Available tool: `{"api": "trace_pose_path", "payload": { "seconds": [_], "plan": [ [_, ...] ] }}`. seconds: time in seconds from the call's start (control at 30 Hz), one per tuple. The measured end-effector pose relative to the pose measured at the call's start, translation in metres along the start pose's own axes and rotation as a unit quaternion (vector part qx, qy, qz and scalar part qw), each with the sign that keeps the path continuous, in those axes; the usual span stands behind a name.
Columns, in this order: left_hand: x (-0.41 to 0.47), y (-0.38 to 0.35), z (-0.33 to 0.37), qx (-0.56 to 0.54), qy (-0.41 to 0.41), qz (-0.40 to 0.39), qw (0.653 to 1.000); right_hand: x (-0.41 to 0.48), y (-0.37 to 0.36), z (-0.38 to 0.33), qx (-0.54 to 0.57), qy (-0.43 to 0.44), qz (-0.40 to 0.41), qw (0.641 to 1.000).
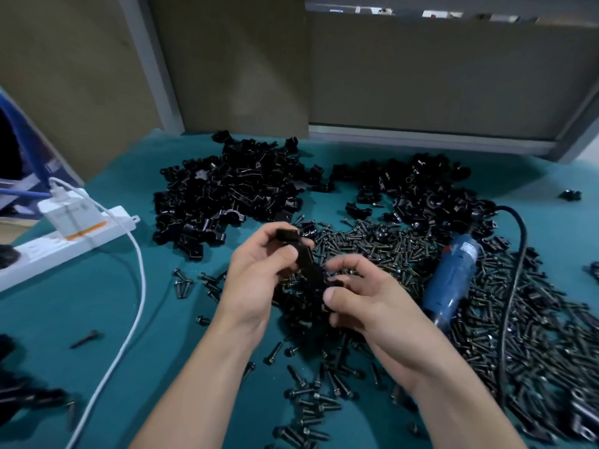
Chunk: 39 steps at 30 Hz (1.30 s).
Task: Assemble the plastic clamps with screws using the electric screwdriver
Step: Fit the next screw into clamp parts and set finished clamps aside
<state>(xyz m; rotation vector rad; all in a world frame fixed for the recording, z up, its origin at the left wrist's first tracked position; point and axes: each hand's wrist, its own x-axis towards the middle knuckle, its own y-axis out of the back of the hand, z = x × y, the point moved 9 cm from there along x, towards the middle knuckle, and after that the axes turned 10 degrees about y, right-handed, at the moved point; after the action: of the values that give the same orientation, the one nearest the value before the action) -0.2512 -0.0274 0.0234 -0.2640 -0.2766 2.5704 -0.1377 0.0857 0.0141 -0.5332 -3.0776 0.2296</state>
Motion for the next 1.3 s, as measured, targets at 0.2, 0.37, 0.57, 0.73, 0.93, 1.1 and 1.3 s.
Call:
{"api": "trace_pose_path", "payload": {
  "seconds": [0.2, 0.37, 0.57, 0.73, 0.93, 1.1, 1.3],
  "plan": [
    [-0.004, 0.028, 0.001, 0.117, -0.005, 0.151, 0.982, 0.019, -0.014, -0.009, -0.141, 0.019, 0.045, 0.989],
    [-0.02, 0.038, 0.018, 0.221, -0.069, 0.284, 0.93, 0.089, -0.04, -0.033, -0.245, 0.053, 0.084, 0.965],
    [-0.015, 0.046, 0.014, 0.306, 0.011, 0.288, 0.908, 0.149, -0.019, -0.055, -0.37, 0.094, 0.19, 0.905],
    [-0.009, 0.048, 0.011, 0.321, 0.052, 0.266, 0.907, 0.166, -0.024, -0.014, -0.607, -0.041, 0.029, 0.793],
    [-0.006, 0.051, 0.006, 0.307, 0.058, 0.252, 0.916, 0.163, 0.0, -0.022, -0.53, 0.026, 0.145, 0.835],
    [-0.003, 0.054, 0.002, 0.295, 0.051, 0.256, 0.919, 0.187, -0.034, -0.018, -0.501, 0.008, -0.014, 0.865],
    [-0.001, 0.059, 0.001, 0.278, 0.035, 0.257, 0.925, 0.178, -0.014, -0.021, -0.45, 0.045, 0.09, 0.888]
  ]
}}
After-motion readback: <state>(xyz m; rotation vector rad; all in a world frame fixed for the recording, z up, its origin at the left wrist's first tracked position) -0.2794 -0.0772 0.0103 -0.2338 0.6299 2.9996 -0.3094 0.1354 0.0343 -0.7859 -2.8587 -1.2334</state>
